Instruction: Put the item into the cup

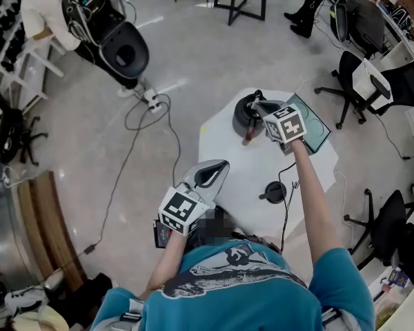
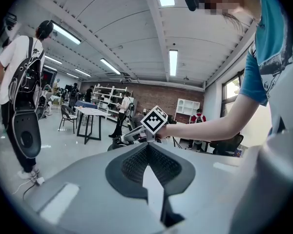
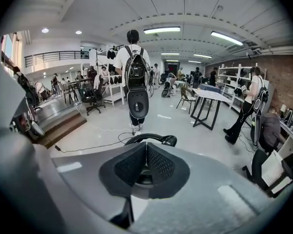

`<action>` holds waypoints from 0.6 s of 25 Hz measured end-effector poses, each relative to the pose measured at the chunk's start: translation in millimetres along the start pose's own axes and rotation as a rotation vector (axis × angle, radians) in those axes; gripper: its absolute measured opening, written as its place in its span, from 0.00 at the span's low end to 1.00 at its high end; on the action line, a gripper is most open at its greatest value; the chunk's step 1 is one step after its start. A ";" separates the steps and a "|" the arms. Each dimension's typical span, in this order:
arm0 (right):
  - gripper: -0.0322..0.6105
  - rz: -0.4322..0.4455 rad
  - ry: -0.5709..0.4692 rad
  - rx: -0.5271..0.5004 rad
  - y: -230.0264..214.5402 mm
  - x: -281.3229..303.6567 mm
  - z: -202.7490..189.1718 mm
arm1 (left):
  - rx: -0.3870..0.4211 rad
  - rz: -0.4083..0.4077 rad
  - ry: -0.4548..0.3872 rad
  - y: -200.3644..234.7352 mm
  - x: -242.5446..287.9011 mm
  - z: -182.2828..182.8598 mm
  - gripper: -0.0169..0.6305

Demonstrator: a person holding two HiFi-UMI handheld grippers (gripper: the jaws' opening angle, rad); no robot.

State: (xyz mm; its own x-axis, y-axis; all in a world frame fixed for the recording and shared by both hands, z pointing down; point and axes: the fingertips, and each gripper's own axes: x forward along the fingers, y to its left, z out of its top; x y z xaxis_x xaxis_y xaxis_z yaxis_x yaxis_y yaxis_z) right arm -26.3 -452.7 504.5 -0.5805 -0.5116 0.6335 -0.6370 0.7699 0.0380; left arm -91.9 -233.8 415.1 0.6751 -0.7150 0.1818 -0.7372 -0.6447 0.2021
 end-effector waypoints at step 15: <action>0.06 0.064 0.144 -0.045 5.4 17.8 -20.0 | -0.008 -0.015 0.008 7.4 7.4 -0.6 0.05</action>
State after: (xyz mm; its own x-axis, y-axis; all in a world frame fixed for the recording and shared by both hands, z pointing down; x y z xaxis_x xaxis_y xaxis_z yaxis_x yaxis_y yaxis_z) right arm -29.9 -450.0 531.4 -0.5384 -0.4039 0.7396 -0.5759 0.8171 0.0269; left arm -92.4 -243.6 418.5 0.6867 -0.7028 0.1859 -0.7264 -0.6536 0.2125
